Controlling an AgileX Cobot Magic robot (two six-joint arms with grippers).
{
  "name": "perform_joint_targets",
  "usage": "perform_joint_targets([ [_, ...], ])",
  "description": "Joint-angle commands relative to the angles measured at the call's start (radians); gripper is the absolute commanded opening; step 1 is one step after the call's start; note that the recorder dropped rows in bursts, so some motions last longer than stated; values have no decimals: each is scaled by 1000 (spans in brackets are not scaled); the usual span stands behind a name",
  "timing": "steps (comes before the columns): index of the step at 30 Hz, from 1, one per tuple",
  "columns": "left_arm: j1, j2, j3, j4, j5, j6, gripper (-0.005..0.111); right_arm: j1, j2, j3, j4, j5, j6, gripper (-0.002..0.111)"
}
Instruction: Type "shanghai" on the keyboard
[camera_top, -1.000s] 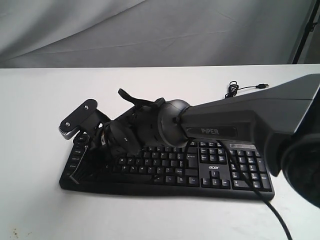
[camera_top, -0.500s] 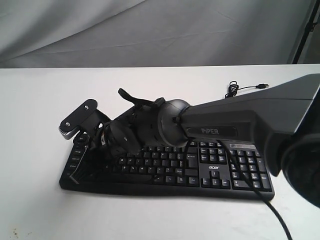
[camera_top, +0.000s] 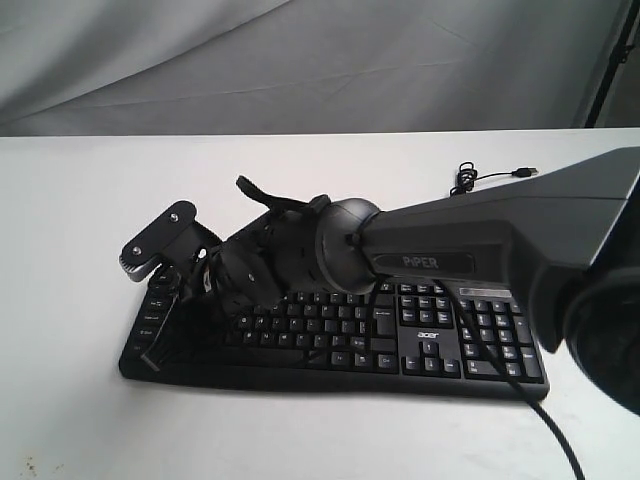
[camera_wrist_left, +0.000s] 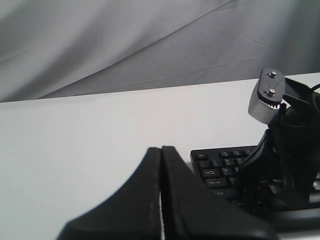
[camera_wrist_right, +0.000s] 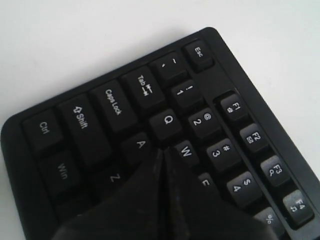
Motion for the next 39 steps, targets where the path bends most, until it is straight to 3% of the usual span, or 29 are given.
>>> perform_joint_targets([
  [1, -4, -3, 4, 1, -3, -3, 0, -6, 12, -3, 14, 20, -6, 0],
  [10, -4, -3, 4, 1, -3, -3, 0, -2, 17, -3, 22, 16, -9, 0],
  [21, -4, -3, 4, 1, -3, -3, 0, 2, -158, 50, -30, 100, -9, 0],
  [29, -4, -3, 4, 1, -3, -3, 0, -62, -256, 278, 25, -50, -4, 0],
  [39, -4, -3, 4, 1, -3, -3, 0, -71, -256, 326, 46, -132, -4, 0],
])
